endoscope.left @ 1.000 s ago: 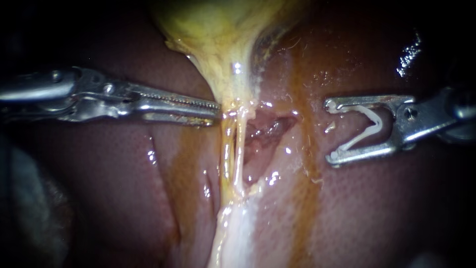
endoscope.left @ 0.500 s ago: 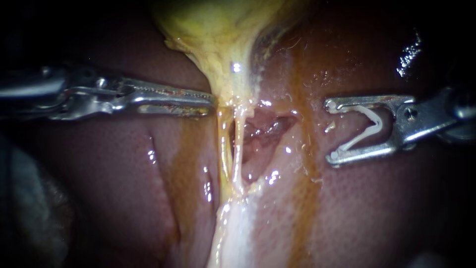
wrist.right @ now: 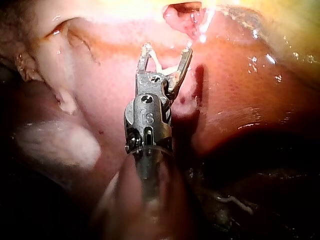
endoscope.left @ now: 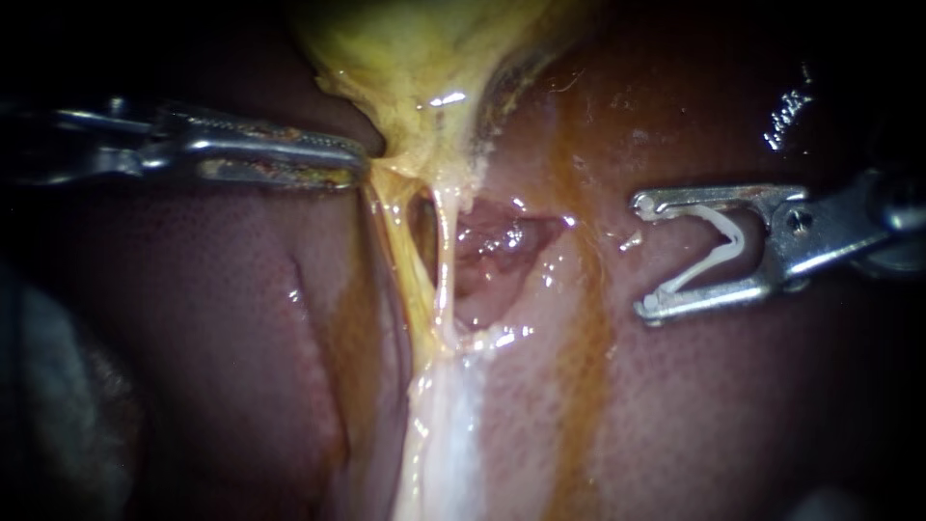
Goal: Grabbing gallbladder
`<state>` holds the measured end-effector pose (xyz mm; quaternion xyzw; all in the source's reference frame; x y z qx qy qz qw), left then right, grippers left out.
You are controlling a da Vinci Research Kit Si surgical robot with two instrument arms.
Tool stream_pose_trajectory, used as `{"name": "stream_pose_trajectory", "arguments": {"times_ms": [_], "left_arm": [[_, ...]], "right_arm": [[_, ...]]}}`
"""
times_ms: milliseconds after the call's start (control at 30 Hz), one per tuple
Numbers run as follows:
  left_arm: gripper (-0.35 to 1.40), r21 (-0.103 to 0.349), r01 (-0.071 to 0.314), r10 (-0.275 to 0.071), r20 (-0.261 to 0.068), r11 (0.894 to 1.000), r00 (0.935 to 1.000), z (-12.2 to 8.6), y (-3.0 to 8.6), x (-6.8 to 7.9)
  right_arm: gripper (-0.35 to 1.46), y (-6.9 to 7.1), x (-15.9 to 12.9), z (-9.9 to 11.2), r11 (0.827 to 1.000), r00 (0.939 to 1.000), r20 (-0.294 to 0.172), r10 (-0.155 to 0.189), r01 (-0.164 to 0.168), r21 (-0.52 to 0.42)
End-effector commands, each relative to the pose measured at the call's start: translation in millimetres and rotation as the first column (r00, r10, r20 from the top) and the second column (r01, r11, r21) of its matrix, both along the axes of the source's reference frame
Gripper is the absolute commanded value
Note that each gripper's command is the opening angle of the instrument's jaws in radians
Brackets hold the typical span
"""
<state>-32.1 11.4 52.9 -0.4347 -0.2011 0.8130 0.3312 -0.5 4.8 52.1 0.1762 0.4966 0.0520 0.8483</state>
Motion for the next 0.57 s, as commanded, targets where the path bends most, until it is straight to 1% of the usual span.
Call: {"name": "stream_pose_trajectory", "arguments": {"times_ms": [33,133,567], "left_arm": [[-0.35,-0.003,0.002,-0.002,-0.001,1.000,1.0000,0.0,0.0,0.3],[-0.35,-0.003,0.002,-0.002,-0.001,1.000,1.0000,0.0,0.0,0.6],[-0.35,-0.003,0.004,-0.004,0.001,1.000,1.0000,-0.1,0.0,0.6]], "right_arm": [[0.50,0.0,0.0,0.0,1.000,1.0000,0.000,0.000,0.000,0.000],[0.50,0.0,0.0,0.0,1.000,1.0000,0.000,0.000,0.000,0.000],[0.50,0.0,0.0,0.0,1.000,1.0000,0.000,0.000,0.000,0.000]]}}
